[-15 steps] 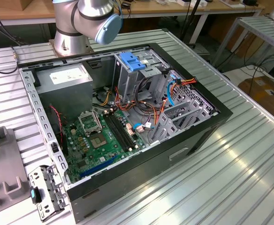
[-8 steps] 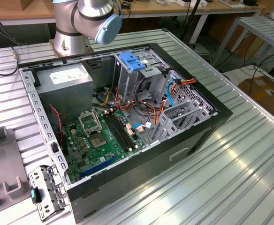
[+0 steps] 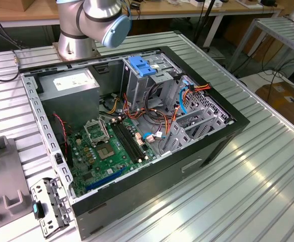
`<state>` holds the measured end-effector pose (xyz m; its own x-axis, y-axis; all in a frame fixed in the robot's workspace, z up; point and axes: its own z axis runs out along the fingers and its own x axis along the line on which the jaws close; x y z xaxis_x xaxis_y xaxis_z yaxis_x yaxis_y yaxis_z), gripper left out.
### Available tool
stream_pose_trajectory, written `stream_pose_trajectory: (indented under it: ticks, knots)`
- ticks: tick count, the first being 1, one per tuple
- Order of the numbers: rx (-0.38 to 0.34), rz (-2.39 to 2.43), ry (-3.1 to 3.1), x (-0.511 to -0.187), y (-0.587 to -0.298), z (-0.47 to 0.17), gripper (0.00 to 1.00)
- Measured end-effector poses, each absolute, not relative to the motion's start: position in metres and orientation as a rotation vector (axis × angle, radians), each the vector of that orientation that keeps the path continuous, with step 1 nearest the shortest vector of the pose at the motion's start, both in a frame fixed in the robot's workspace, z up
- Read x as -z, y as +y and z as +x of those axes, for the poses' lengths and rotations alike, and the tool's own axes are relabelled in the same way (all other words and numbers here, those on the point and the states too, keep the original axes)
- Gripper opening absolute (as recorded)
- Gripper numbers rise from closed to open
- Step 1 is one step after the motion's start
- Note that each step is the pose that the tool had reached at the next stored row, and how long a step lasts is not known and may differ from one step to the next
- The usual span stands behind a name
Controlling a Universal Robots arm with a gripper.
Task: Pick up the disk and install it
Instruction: 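Pick up the disk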
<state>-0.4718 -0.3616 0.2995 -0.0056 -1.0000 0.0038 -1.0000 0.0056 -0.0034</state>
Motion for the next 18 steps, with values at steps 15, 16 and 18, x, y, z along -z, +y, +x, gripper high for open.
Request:
stream_pose_trajectory:
  ticks: [15,16,18]
  knots:
    - [-0.009,2.205,-2.236,-0.2989,-0.3596,-0.4716,0.44]
    - [-0.008,2.197,-2.244,-0.2987,-0.3596,-0.4715,0.44]
    - [-0.008,2.182,-2.258,-0.2984,-0.3596,-0.4716,0.44]
